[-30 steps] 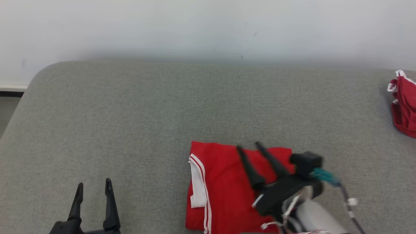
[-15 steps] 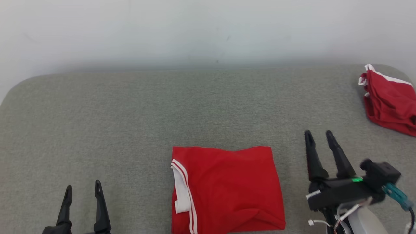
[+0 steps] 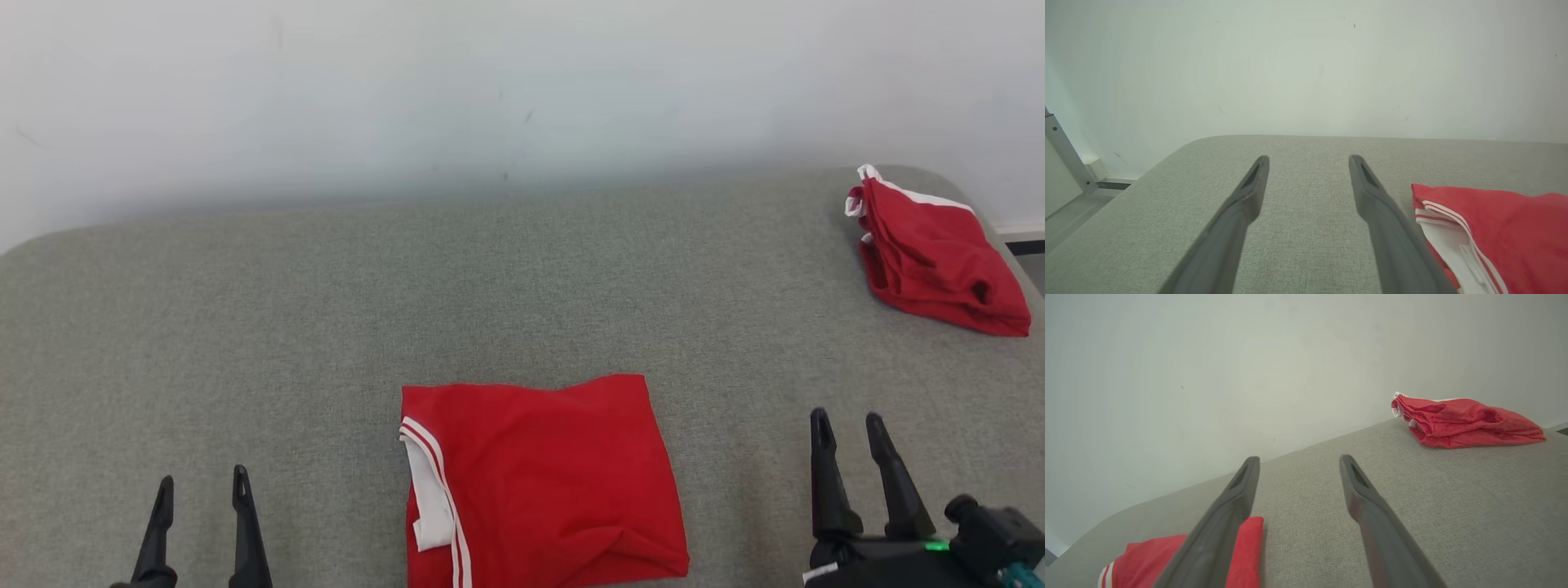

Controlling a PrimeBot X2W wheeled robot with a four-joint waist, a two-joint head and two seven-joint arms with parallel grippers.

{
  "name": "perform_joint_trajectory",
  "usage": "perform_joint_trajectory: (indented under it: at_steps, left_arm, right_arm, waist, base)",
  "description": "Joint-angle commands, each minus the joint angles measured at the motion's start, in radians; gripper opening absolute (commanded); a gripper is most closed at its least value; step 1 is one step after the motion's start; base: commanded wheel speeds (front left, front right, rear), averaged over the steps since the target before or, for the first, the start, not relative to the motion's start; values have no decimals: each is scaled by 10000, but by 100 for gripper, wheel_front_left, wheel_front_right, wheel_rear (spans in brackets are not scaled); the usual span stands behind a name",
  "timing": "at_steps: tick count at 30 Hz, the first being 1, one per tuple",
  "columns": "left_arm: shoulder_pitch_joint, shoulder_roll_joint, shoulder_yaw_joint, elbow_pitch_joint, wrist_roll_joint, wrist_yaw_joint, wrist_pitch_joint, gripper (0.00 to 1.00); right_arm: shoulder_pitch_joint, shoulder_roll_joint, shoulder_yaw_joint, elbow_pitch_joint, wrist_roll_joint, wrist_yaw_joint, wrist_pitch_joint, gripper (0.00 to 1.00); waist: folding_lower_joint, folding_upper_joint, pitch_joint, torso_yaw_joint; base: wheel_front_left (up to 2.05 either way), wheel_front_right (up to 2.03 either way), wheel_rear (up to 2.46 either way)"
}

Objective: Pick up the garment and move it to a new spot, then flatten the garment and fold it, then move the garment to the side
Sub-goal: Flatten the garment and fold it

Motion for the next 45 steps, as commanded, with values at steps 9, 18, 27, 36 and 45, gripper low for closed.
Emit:
perform_joint_trajectory:
  at_steps: [9,18,27,36,45]
  left_arm:
    - [448,-7,-161,-179,43,155,-31,100]
    - [698,-8,-373,-164,46,121,-31,100]
    - [896,-8,-1909,508,306,-559,-31,100]
    - [583,1,-3760,1794,-485,-832,-31,100]
    - [49,1,-4732,3071,-924,-687,-31,100]
  right_arm:
    - [711,310,42,-308,-506,-27,-43,100]
    - [724,417,64,-369,-564,-27,-44,100]
    - [711,422,70,-345,-544,-27,-44,100]
    - [496,395,238,-263,-483,-27,-44,100]
    - [288,387,323,-199,-434,-27,-45,100]
  waist:
    - [0,0,-229,-9]
    - [0,0,-296,152]
    - [0,0,-264,212]
    - [0,0,-48,27]
    - [0,0,196,-242]
  base:
    - [0,0,0]
    - [0,0,0]
    - [0,0,0]
    - [0,0,0]
    - [0,0,0]
